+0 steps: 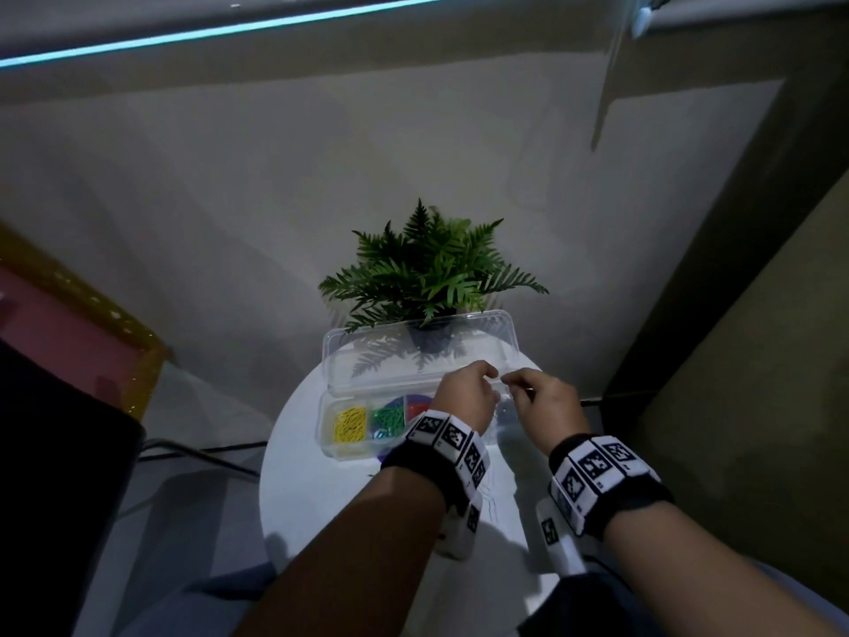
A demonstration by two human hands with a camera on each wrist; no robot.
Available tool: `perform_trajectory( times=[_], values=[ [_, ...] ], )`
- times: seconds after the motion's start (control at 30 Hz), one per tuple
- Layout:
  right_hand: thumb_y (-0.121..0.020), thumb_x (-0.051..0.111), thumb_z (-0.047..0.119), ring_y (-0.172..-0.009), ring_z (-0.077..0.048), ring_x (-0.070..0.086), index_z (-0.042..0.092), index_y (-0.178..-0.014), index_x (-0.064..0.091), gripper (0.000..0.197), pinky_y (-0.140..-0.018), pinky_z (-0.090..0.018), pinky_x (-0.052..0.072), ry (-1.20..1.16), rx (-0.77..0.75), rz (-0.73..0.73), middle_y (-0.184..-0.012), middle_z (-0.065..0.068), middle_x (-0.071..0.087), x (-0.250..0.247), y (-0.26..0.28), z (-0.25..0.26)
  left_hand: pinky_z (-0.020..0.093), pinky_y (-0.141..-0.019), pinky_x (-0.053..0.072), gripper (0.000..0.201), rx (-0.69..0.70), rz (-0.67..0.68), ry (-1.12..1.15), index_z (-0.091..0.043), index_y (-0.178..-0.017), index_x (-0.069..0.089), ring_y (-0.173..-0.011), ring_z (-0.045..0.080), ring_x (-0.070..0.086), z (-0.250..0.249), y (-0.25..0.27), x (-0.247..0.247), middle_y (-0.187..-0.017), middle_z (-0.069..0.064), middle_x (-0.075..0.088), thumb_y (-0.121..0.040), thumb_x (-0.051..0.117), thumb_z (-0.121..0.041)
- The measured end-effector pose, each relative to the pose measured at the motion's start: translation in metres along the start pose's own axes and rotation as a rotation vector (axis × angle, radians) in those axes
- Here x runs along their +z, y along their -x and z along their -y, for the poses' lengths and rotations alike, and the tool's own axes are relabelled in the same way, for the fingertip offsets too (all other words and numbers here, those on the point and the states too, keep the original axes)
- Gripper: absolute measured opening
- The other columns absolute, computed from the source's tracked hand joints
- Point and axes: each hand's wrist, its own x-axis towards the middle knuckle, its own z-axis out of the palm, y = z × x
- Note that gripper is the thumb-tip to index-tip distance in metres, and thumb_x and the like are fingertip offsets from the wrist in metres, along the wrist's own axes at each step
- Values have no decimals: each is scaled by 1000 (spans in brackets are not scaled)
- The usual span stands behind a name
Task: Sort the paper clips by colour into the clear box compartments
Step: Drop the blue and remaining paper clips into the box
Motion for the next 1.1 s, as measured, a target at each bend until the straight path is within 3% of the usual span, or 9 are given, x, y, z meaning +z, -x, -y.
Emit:
perform_trajectory(
  times=[0.1, 0.23, 0.37, 0.47, 0.57, 0.7, 0.83, 1.0, 1.1],
  values=[
    [-87, 51, -1, -96, -21, 65, 8, -102, 71, 26, -83, -13, 40, -15, -12, -9, -101, -8, 72, 0, 1, 1, 24, -82, 47, 30, 43, -12, -23, -16, -115, 62, -94, 22, 63, 1, 5, -6, -106, 4, 66, -90, 49, -7],
    [-81, 56, -1, -78, -15, 58, 11, -84, 71, 19, -76, -19, 42, -13, -98, -39, -86, -4, 66, -3, 15, 4, 27, -75, 50, 18, 92, -84, 71, -19, -98, 65, -75, 17, 58, 12, 23, -26, -88, -6, 63, -88, 53, -11],
    [-77, 57, 7, -73, -14, 57, 17, -78, 70, 17, -75, -18, 42, 129, -122, 229, -83, 3, 59, 3, 39, 0, 18, -65, 42, 17, 135, -64, 81, -20, -80, 66, -64, 9, 53, 37, 51, -48, -71, -6, 64, -78, 50, -16],
    [-76, 60, 20, -97, -20, 60, 20, -99, 66, 23, -86, -25, 47, 350, -88, 430, -104, -1, 57, 16, 54, -9, 15, -66, 40, 21, 88, 24, -50, -24, -68, 63, -79, 20, 62, 66, 71, -53, -81, 2, 68, -81, 54, -9],
    [-72, 64, 39, -110, -25, 51, 20, -109, 53, 43, -92, -36, 48, 540, -44, 466, -114, -1, 46, 33, 63, -15, 20, -84, 41, 21, -13, 157, -301, -19, -103, 67, -103, 22, 60, 96, 87, -45, -109, 5, 65, -83, 60, -22],
    [-76, 69, 36, -109, -26, 48, 15, -108, 55, 41, -91, -35, 46, 585, -22, 500, -114, -5, 43, 46, 67, -21, 28, -100, 38, 65, -158, 253, -405, -17, -135, 39, -120, 21, 48, 115, 97, -19, -131, 6, 42, -81, 63, -43],
    [-85, 53, 14, -105, -26, 56, 18, -113, 62, 29, -90, -30, 49, 519, -201, 538, -114, -7, 49, 61, 73, -22, 30, -102, 37, 70, -94, 206, -379, -16, -142, 30, -121, 22, 46, 115, 92, -9, -134, 8, 42, -82, 60, -33],
    [-89, 47, 25, -114, -27, 48, 17, -125, 46, 37, -91, -38, 49, 601, -233, 457, -129, -5, 43, 69, 61, -14, 32, -102, 40, 66, -38, 192, -458, -22, -143, 34, -123, 23, 47, 103, 82, -5, -137, 8, 37, -81, 55, -30],
    [-90, 49, 25, -111, -28, 49, 15, -114, 53, 27, -86, -37, 49, 679, -252, 480, -126, -6, 44, 66, 58, -11, 29, -102, 35, 56, 25, 196, -534, -26, -142, 39, -123, 22, 46, 104, 81, -3, -135, 5, 37, -87, 51, -28]
  ],
)
